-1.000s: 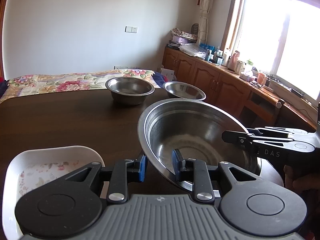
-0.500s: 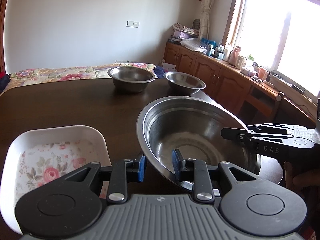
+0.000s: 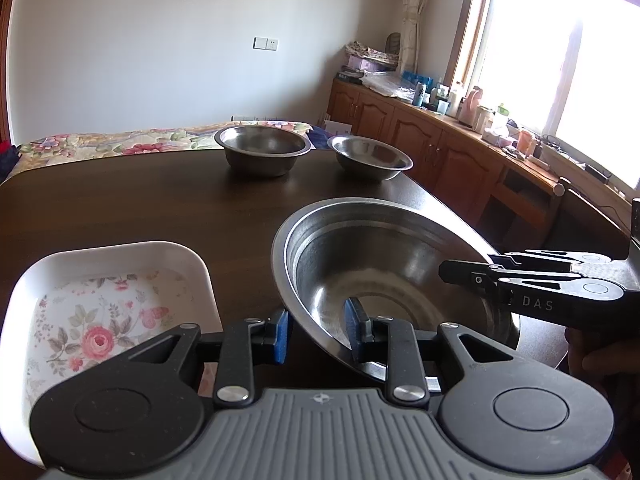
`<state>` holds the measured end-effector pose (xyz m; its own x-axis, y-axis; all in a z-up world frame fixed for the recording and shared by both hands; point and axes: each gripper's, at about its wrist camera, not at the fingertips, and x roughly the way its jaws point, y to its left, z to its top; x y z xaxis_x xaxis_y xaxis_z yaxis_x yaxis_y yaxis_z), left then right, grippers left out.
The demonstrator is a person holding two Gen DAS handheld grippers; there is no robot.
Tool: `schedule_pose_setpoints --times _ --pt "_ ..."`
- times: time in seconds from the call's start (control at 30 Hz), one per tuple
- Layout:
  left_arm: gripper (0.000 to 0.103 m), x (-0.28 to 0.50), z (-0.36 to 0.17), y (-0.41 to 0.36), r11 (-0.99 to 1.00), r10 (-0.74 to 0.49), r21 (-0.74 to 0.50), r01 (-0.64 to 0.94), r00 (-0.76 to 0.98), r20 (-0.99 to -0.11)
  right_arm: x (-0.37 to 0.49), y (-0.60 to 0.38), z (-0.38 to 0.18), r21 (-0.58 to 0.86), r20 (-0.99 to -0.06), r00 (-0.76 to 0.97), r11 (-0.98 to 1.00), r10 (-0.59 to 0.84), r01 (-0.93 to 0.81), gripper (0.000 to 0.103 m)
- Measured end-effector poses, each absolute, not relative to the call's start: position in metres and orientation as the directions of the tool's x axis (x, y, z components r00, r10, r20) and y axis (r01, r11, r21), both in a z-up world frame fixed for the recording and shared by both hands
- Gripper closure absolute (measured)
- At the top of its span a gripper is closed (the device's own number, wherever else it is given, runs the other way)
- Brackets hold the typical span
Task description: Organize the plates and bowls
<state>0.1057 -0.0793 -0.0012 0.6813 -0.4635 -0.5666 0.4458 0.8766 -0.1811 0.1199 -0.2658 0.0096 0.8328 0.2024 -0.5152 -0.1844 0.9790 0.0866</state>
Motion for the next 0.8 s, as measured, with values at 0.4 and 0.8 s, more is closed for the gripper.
schedule_pose_setpoints --times 0.4,0.8 --pt "0.052 0.111 0.002 -0.073 0.882 -0.457 -0.180 0.435 0.695 -0.555 0.123 -0.275 0.020 0.103 -0.496 0.842 0.977 0.212 -0.186 0.060" --pt "0.046 0.139 0.030 -0.060 0.907 -0.410 -0.144 0.395 0.753 -0.515 0.153 -0.294 0.057 0.046 -0.444 0.875 0.980 0.193 -0.193 0.060"
